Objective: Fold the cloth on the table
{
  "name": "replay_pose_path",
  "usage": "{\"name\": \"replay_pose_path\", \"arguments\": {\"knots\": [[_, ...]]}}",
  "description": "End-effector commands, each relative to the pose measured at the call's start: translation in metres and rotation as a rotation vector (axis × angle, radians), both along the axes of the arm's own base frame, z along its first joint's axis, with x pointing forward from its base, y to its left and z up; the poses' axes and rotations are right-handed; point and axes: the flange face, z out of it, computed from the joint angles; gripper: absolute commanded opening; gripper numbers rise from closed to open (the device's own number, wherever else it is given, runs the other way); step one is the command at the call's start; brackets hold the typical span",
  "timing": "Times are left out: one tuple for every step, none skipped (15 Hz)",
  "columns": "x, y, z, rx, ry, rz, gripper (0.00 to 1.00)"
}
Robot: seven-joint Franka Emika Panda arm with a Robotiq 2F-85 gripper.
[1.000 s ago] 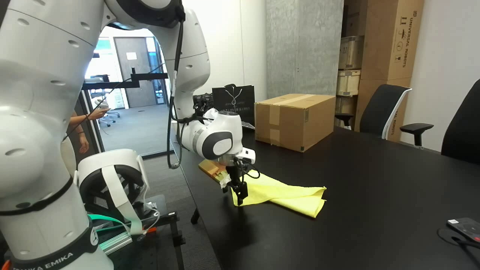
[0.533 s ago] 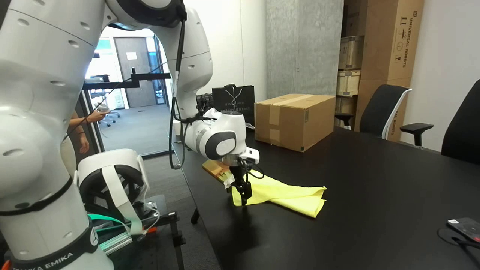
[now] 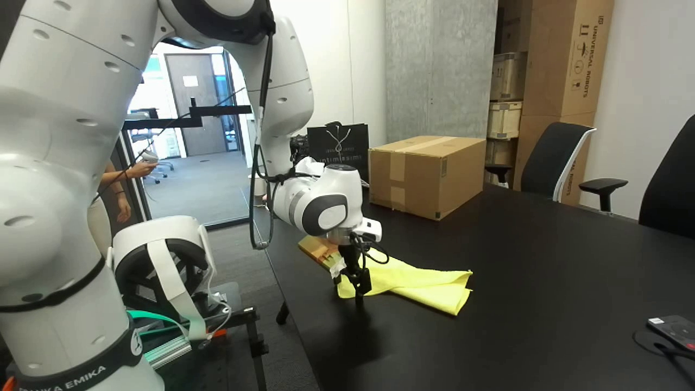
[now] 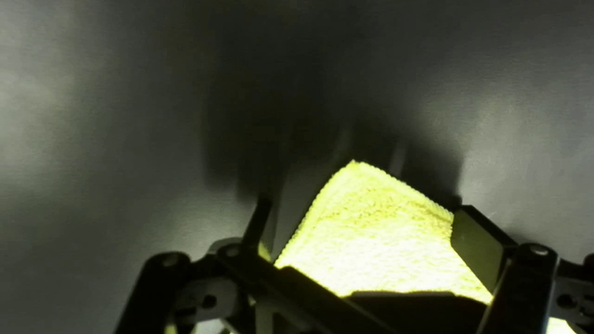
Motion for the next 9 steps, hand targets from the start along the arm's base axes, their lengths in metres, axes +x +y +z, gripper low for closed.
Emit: {"name": "replay_pose_path", "arguments": {"knots": [[0.007, 0.000, -0.003, -0.002, -0.009, 0.015, 0.74], [0.007, 0.000, -0.002, -0.003, -0.011, 0.014, 0.68], [0.007, 0.001, 0.001, -0.001, -0.012, 0.015, 0.59], [0.007, 0.002, 0.003, -0.001, -0.014, 0.015, 0.52], [0.006, 0.002, 0.004, -0.002, -0.013, 0.015, 0.45], [0.005, 0.003, 0.006, 0.000, -0.011, 0.018, 0.36], [0.003, 0.003, 0.010, -0.003, -0.011, 0.018, 0.29], [0.002, 0.002, 0.011, -0.007, -0.012, 0.021, 0.20], [0.002, 0.003, 0.014, -0.010, -0.012, 0.024, 0.14]]}}
